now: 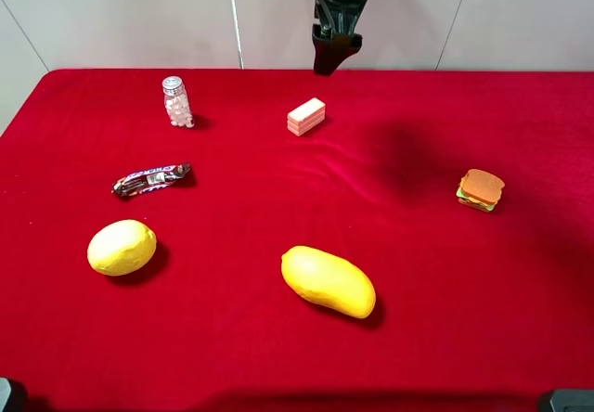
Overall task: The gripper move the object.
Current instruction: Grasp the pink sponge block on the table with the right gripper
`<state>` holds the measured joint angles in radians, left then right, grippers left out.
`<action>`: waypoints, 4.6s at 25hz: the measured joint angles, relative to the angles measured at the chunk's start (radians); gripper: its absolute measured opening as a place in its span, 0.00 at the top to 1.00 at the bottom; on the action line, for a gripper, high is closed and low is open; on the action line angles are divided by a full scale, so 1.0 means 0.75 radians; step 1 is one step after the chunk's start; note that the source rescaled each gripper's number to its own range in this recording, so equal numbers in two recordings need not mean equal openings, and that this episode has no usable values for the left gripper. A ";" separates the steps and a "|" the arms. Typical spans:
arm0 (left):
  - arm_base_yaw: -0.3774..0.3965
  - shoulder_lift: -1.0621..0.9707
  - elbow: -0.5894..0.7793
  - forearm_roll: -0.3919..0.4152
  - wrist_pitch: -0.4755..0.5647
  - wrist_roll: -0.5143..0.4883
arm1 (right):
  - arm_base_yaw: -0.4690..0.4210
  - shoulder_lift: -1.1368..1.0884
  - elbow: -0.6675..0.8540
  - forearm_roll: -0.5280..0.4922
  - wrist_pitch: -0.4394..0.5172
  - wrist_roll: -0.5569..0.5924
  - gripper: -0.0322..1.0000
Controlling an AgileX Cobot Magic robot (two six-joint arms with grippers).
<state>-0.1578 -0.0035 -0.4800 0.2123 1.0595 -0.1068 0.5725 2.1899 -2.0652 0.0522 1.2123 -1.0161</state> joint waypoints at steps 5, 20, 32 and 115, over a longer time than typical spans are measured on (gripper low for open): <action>0.000 0.000 0.000 0.000 0.000 0.000 | 0.016 0.046 0.000 0.000 -0.067 -0.093 0.00; 0.000 0.000 0.000 0.000 0.000 0.000 | 0.019 0.225 -0.050 -0.026 -0.187 -0.110 0.00; 0.000 0.000 0.000 0.001 0.000 0.000 | 0.019 0.299 -0.053 -0.056 -0.229 -0.111 0.00; 0.000 0.000 0.000 0.001 0.000 0.000 | 0.019 0.456 -0.054 -0.062 -0.306 -0.119 0.89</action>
<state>-0.1578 -0.0035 -0.4800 0.2131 1.0595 -0.1068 0.5869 2.5320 -2.1054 0.0054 0.9827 -1.1051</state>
